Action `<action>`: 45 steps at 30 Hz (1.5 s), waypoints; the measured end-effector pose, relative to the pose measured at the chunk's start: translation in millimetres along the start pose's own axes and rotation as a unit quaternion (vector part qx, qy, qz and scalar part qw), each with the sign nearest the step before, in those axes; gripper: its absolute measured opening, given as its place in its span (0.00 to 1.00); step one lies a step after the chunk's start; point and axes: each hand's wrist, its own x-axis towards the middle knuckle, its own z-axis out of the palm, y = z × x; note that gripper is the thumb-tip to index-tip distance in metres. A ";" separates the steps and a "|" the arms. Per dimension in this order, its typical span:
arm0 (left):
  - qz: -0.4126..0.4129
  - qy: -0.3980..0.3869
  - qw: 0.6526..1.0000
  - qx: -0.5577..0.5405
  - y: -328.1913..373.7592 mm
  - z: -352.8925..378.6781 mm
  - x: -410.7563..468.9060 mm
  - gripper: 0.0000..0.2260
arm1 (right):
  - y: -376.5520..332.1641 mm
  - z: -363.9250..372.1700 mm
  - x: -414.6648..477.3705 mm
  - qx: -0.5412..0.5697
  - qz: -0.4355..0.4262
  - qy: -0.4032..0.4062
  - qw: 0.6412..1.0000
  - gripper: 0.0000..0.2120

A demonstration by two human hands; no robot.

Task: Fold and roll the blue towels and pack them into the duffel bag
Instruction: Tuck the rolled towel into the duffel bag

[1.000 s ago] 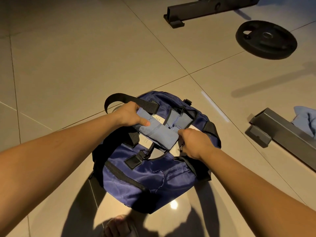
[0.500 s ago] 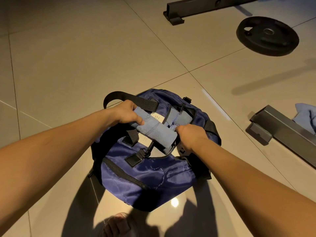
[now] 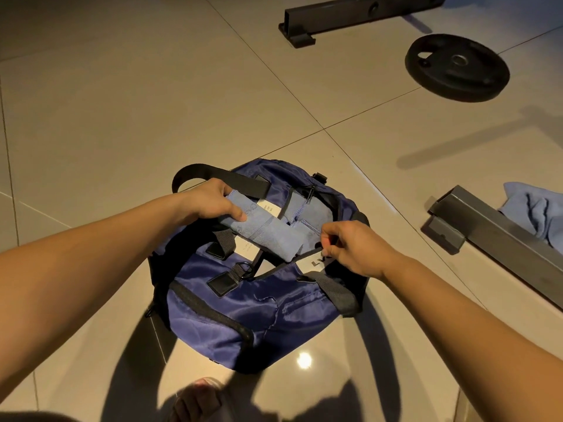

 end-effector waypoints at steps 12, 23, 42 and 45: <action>0.043 -0.041 0.995 0.074 29.6 38.2 -6.0 0.14 | 22.9 7.5 -41.4 0.089 0.052 0.124 0.987 0.14; 0.072 -0.126 0.968 0.205 25.9 79.9 -4.5 0.23 | 19.6 14.4 -50.8 0.050 0.008 0.085 0.995 0.10; 0.047 -0.150 0.983 0.092 14.4 78.3 2.8 0.20 | -4.3 25.2 -49.5 0.028 -0.009 0.068 0.997 0.04; 0.116 -0.093 0.959 0.243 14.5 93.8 -1.3 0.24 | -11.1 34.3 -42.2 -0.002 -0.015 0.084 0.996 0.05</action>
